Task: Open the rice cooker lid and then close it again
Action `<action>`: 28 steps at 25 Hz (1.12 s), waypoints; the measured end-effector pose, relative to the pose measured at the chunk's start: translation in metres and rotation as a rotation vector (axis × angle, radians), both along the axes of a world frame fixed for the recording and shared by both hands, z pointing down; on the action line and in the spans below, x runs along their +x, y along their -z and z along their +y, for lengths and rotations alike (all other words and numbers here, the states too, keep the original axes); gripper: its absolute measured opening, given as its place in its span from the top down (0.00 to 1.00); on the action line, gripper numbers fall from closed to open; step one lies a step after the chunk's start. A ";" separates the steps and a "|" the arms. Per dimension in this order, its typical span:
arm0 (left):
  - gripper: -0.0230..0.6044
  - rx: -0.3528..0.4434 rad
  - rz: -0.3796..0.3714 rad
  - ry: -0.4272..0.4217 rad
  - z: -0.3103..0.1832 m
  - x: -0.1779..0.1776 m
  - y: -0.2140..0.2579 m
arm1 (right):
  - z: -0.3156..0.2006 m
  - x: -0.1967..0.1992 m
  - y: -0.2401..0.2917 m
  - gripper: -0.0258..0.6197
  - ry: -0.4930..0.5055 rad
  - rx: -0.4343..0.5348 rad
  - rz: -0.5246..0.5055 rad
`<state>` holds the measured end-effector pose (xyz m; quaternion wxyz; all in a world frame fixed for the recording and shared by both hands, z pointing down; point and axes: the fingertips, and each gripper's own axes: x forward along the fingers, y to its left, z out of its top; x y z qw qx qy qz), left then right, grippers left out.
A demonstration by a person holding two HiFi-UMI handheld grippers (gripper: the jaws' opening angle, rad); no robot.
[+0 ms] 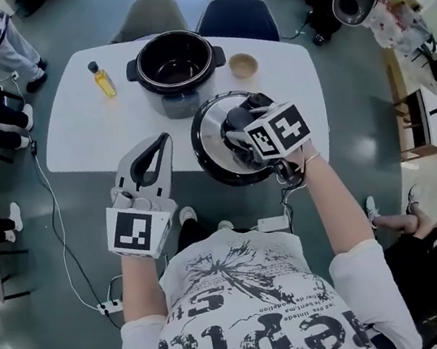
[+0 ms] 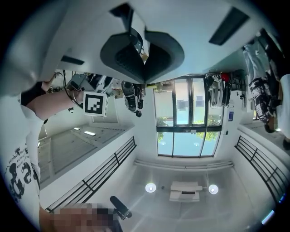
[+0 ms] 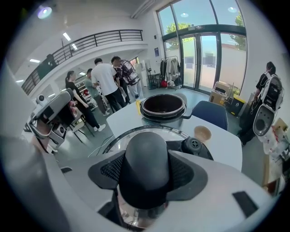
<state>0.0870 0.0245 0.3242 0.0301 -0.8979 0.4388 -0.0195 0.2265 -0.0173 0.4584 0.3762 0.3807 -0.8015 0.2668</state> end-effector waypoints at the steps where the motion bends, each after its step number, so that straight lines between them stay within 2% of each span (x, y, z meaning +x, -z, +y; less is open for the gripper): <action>1: 0.94 0.006 0.002 0.004 0.004 0.004 0.003 | 0.003 0.003 0.000 0.51 0.005 0.002 0.002; 6: 0.94 0.029 -0.014 0.023 0.018 0.015 0.005 | 0.012 0.011 -0.002 0.51 0.034 0.005 -0.001; 12: 0.94 0.014 -0.023 0.053 -0.001 0.008 0.001 | -0.011 0.006 0.005 0.51 0.056 0.011 -0.010; 19: 0.94 0.048 -0.028 0.035 -0.055 -0.005 0.009 | -0.071 -0.019 0.024 0.51 0.072 0.052 -0.010; 28: 0.94 0.093 -0.022 -0.002 -0.147 -0.045 0.028 | -0.172 -0.072 0.046 0.51 0.084 0.081 -0.012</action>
